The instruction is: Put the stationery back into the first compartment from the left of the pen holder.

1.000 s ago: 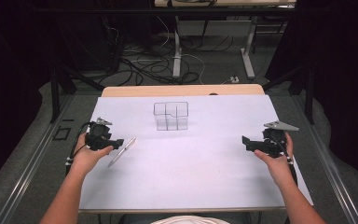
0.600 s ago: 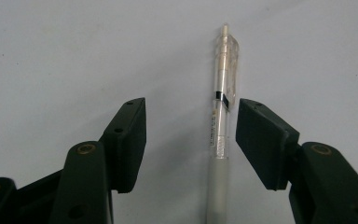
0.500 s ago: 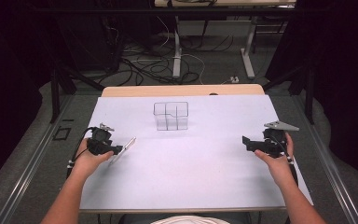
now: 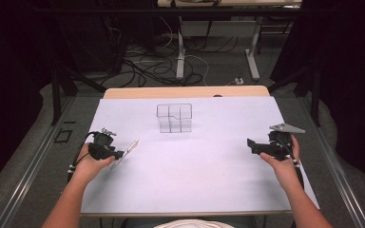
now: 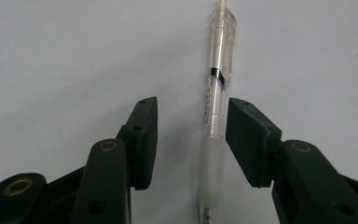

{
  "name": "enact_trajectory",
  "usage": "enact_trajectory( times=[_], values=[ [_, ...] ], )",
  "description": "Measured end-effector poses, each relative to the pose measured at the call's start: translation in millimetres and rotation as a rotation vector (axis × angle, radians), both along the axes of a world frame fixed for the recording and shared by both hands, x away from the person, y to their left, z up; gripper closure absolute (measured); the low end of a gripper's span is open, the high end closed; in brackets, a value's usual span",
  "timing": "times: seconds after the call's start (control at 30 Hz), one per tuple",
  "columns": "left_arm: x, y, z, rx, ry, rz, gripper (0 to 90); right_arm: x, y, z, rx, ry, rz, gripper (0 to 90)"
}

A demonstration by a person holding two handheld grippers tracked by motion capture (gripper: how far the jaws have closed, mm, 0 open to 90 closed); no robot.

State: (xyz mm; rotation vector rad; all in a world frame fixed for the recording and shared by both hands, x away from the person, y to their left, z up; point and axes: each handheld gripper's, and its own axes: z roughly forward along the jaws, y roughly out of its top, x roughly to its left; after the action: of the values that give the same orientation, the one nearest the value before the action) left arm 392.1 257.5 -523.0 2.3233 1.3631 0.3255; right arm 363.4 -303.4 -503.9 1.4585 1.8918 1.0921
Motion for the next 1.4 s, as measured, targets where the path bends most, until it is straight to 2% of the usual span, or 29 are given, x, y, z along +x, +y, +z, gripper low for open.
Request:
enact_trajectory(
  times=[0.13, 0.5, 0.93, 1.4],
  values=[
    [-1.4, -0.1, -1.6, 0.007, 0.017, -0.013, 56.8, -0.3, -0.4, 0.1, -0.001, 0.005, 0.000, 0.0],
    [-1.5, -1.8, -4.1, 0.011, 0.069, -0.011, 65.2, -0.4, 0.3, -0.2, 0.000, 0.011, 0.001, 0.0],
    [-1.6, -3.5, -7.2, 0.040, 0.126, -0.022, 72.4, 0.2, 1.0, -1.4, 0.000, 0.010, 0.005, 0.0],
    [0.0, -1.7, -8.2, 0.033, 0.134, -0.021, 79.2, 0.3, 0.9, -1.8, 0.005, 0.012, 0.006, 0.0]
  ],
)
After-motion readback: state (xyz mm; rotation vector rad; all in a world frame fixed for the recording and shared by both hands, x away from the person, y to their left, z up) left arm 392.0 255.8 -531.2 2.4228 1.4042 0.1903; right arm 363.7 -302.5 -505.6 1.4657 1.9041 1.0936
